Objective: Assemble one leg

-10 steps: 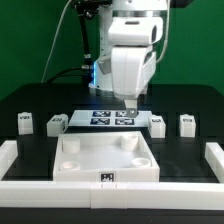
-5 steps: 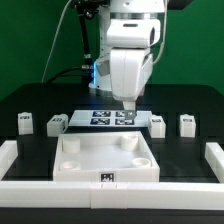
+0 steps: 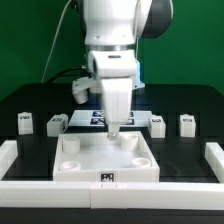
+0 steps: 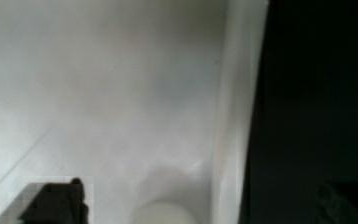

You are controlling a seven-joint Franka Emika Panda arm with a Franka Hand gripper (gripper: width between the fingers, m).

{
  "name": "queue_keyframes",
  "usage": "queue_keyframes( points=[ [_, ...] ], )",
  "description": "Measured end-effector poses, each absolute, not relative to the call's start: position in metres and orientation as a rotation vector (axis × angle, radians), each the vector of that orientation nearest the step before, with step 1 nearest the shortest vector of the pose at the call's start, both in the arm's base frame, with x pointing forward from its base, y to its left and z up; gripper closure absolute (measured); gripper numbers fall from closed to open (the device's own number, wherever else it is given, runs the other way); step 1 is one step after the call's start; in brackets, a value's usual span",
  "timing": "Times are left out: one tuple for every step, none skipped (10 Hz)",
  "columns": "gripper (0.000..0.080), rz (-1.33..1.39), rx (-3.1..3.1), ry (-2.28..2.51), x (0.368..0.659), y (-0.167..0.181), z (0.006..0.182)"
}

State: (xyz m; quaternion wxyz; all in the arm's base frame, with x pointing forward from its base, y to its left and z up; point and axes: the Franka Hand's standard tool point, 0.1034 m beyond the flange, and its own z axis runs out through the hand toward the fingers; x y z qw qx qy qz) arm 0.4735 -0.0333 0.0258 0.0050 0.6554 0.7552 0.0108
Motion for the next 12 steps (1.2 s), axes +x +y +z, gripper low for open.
queue_keyframes(
  points=[
    [0.0150, 0.024, 2.069, 2.366, 0.471, -0.036, 0.018],
    [0.0150, 0.019, 2.079, 2.369, 0.470, -0.037, 0.012],
    [0.0150, 0.015, 2.090, 2.367, 0.469, -0.037, 0.008],
    [0.0150, 0.010, 2.129, 2.339, 0.469, -0.036, 0.007],
    [0.0154, 0.007, 2.148, 2.325, 0.470, -0.033, 0.007],
    [0.0312, 0.005, 2.153, 2.321, 0.469, -0.035, 0.007],
    [0.0312, 0.005, 2.155, 2.320, 0.469, -0.036, 0.007],
    [0.0480, 0.005, 2.156, 2.320, 0.469, -0.036, 0.007],
    [0.0652, 0.005, 2.156, 2.320, 0.469, -0.036, 0.007],
    [0.0652, 0.005, 2.155, 2.320, 0.469, -0.035, 0.007],
    [0.0742, 0.006, 2.156, 2.319, 0.469, -0.035, 0.007],
    [0.0742, 0.006, 2.156, 2.319, 0.469, -0.035, 0.007]
  ],
)
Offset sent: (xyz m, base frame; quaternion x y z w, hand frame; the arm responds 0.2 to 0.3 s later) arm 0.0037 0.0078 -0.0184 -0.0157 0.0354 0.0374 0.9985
